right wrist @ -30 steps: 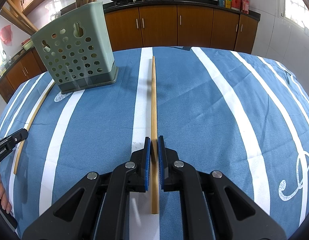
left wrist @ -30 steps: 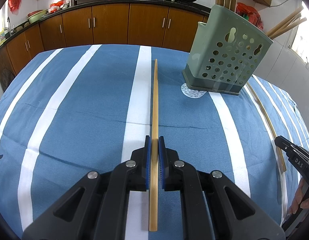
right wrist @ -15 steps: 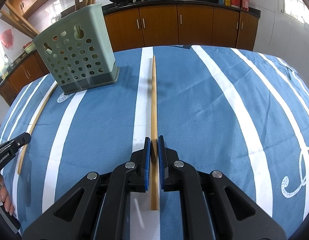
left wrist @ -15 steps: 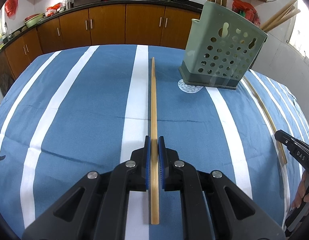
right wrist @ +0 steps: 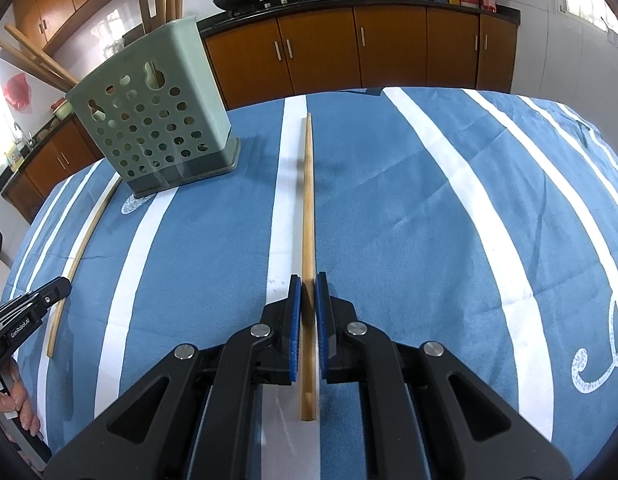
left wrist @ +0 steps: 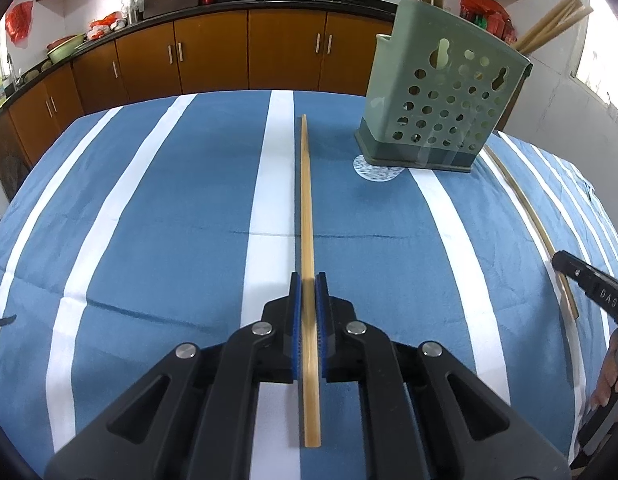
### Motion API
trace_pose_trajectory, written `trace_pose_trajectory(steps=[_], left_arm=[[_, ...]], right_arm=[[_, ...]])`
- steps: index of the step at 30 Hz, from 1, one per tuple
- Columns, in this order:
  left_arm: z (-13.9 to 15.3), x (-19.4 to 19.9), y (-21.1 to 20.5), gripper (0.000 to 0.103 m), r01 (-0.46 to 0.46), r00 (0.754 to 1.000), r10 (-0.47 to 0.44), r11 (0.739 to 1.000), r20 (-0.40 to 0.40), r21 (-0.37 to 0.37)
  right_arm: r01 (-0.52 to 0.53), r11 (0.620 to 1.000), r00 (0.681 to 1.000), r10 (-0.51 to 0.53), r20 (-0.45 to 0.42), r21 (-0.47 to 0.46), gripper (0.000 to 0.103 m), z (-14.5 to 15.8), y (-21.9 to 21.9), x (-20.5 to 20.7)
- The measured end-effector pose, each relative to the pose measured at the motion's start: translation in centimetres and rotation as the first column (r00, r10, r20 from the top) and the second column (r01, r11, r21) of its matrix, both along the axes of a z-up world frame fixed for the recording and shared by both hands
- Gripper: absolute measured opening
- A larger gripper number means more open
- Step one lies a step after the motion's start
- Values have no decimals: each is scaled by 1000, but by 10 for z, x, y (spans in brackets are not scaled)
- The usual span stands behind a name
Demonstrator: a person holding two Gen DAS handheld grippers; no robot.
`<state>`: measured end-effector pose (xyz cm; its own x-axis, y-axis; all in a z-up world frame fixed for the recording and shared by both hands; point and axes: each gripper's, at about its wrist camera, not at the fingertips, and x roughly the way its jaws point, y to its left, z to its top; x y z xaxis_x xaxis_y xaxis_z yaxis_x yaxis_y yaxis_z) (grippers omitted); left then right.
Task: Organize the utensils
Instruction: 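Lift both held chopsticks and lower them upright into the green holder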
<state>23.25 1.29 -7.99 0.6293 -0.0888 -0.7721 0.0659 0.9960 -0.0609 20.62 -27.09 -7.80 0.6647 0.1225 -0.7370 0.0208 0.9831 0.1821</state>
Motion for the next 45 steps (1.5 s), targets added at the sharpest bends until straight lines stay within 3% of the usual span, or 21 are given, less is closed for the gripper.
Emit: trace_pose_trajectory(steps=[7,16,28,45], left_arm=[[32,-13,6,8,5,996,-2,999,91,-31],[90,-28,11,8,8,964,19,995,265,-98],[107,-27,13,8,10,952,21,995,304,-98],[179,-38,10,8,98,902,-43,989,429,-108]], right_arm=[[23,999,992,-26,124,25,8,31,-9,-16],[43,998,951,-57,305,54,8,75,-18,-32],[49,997,928,-67,367,59,8,93,-18,-32],[-15,998,857,-20,516,64,8,179,-11,-43]])
